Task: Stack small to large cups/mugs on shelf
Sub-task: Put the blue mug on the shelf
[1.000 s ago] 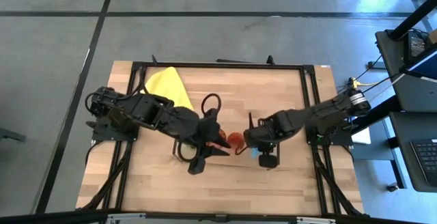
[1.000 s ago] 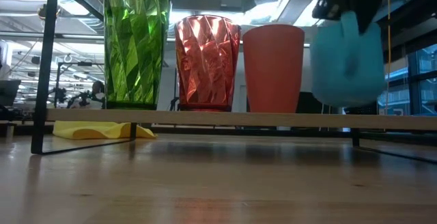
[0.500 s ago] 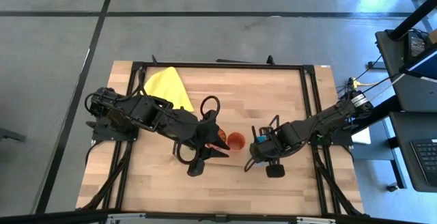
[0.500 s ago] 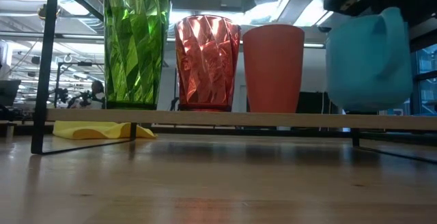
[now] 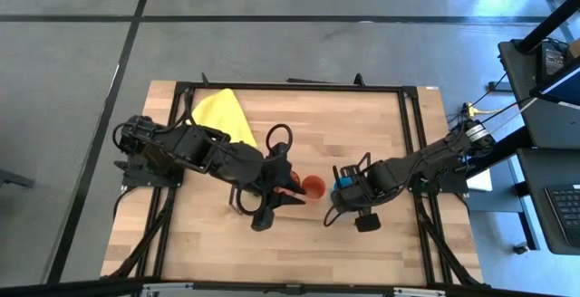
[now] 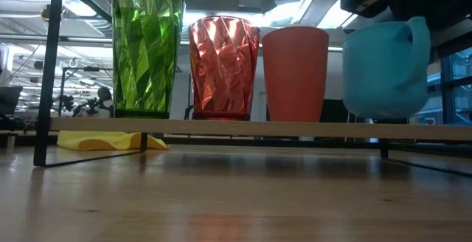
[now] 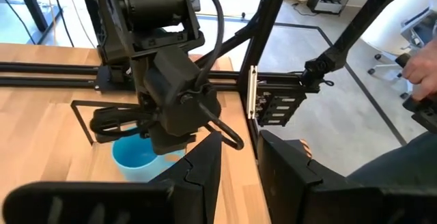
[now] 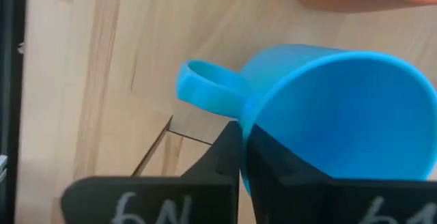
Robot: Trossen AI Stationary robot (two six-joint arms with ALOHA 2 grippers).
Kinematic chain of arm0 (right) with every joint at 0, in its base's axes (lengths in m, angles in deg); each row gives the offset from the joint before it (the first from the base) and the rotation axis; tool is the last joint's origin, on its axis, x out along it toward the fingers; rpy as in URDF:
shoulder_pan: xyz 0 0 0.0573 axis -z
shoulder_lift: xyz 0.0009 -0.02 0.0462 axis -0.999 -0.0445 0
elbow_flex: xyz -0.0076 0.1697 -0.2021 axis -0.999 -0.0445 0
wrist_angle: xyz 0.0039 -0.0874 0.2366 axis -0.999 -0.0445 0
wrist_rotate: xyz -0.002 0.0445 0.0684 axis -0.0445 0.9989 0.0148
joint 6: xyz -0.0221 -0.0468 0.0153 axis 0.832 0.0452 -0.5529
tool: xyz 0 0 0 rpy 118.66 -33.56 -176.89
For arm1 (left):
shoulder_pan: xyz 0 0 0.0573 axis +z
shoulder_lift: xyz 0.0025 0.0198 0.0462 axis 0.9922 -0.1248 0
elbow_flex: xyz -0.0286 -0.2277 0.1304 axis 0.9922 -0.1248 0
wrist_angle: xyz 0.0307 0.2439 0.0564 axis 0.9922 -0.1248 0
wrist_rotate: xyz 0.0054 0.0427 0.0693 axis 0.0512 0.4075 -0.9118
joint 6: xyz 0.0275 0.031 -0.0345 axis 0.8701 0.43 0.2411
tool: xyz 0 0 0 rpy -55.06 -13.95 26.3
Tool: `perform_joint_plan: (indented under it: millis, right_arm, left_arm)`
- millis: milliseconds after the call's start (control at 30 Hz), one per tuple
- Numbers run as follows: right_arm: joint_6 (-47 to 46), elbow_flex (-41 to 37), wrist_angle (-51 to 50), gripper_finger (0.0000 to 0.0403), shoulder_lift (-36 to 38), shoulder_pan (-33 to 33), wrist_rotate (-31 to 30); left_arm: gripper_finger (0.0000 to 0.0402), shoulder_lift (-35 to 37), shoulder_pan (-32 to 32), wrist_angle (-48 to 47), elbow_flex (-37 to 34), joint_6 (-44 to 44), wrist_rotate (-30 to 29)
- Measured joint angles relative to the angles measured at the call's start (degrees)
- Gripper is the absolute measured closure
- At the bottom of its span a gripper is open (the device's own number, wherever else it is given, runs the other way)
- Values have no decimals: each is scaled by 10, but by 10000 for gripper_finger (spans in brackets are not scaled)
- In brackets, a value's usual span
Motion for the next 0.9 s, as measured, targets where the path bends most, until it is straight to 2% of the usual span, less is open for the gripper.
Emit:
perform_joint_plan:
  millis: [300, 433, 900]
  right_arm:
    - [3, 0, 0, 390, 0, 0, 9]
    - [13, -1, 1, 377, 0, 0, 9]
    - [-2, -35, 35, 364, 0, -1, 17]
  left_arm:
    - [310, 0, 8, 0, 0, 1, -1]
    - [310, 0, 8, 0, 0, 1, -1]
    - [310, 0, 10, 0, 0, 1, -2]
